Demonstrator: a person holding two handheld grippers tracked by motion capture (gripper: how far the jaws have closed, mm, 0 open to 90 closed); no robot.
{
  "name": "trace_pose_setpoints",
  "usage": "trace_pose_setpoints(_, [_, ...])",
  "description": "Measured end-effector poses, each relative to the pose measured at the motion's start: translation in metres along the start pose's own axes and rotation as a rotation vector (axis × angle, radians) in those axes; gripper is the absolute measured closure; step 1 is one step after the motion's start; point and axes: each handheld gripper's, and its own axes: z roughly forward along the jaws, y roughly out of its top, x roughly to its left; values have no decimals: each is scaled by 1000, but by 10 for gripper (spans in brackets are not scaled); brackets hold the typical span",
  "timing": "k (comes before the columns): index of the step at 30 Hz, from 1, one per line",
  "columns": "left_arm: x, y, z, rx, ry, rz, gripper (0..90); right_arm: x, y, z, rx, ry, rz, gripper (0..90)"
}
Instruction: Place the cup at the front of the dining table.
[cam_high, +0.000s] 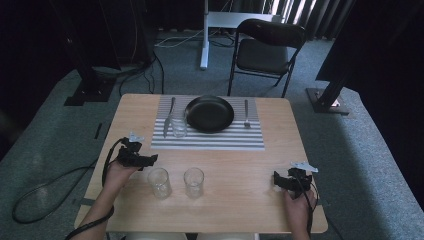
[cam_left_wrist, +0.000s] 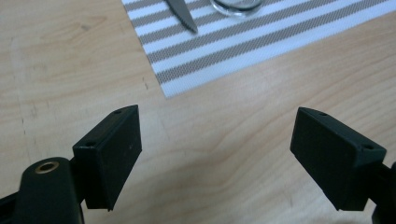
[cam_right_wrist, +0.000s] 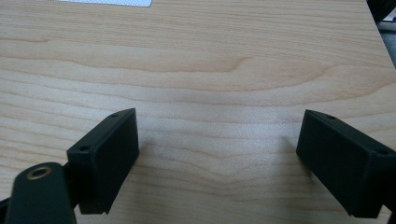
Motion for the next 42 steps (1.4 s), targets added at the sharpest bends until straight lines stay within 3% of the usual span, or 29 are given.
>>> trace_pose_setpoints(10, [4, -24, -12, -34, 15, -44, 171, 0, 0, 0, 0, 0, 0, 124])
trace_pose_setpoints(19, [7, -48, -21, -75, 92, -57, 171, 0, 0, 0, 0, 0, 0, 124])
trace_pose_setpoints(21, [9, -51, -22, -72, 97, -65, 171, 0, 0, 0, 0, 0, 0, 124])
trace_pose_setpoints(25, [12, -66, -29, -115, 148, -102, 171, 0, 0, 0, 0, 0, 0, 124])
trace_pose_setpoints(28, [16, -74, -30, -115, 152, -138, 171, 0, 0, 0, 0, 0, 0, 124])
trace_pose_setpoints(33, [21, -88, -33, -109, 201, -175, 171, 0, 0, 0, 0, 0, 1, 124])
trace_pose_setpoints(35, [25, -94, -34, -103, 197, -186, 171, 0, 0, 0, 0, 0, 1, 124])
trace_pose_setpoints(37, [26, -100, -34, -108, 228, -191, 170, 0, 0, 0, 0, 0, 1, 124])
trace_pose_setpoints(42, [34, -112, -37, -97, 228, -224, 171, 0, 0, 0, 0, 0, 2, 124])
